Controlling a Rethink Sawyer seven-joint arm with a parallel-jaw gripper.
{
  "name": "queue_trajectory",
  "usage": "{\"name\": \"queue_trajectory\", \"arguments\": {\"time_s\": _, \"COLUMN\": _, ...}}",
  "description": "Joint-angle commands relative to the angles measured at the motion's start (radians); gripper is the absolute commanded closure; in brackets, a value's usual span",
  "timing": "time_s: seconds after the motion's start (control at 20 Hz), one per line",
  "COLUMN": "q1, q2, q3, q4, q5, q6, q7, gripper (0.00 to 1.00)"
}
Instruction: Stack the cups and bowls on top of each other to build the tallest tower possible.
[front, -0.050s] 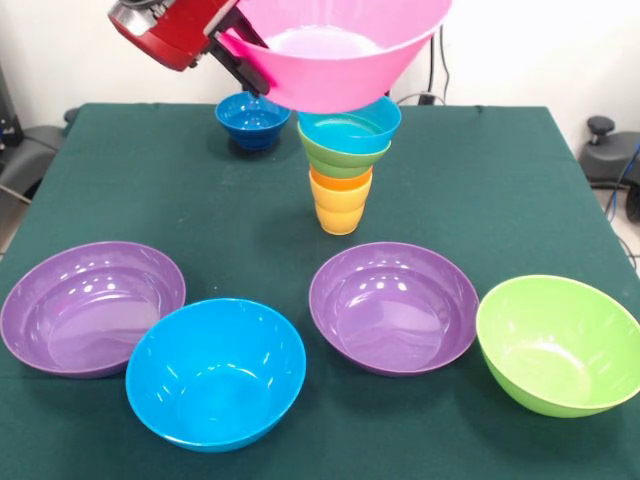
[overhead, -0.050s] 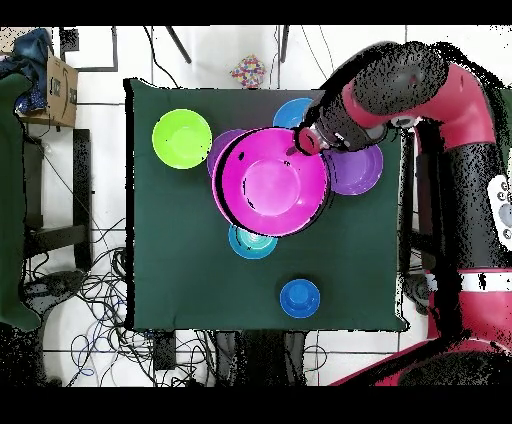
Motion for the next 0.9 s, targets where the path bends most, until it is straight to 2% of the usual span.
{"name": "queue_trajectory", "arguments": {"time_s": 0.05, "q1": 0.007, "q2": -0.007, "q3": -0.038, "q4": 0.116, "q5": -0.062, "q6": -0.084, "q7": -0.159, "gripper": 1.00}}
{"name": "queue_trajectory", "arguments": {"time_s": 0.9, "q1": -0.016, "q2": -0.012, "q3": -0.037, "q4": 0.179, "q5": -0.058, "q6": -0.138, "q7": -0.150, "gripper": 1.00}}
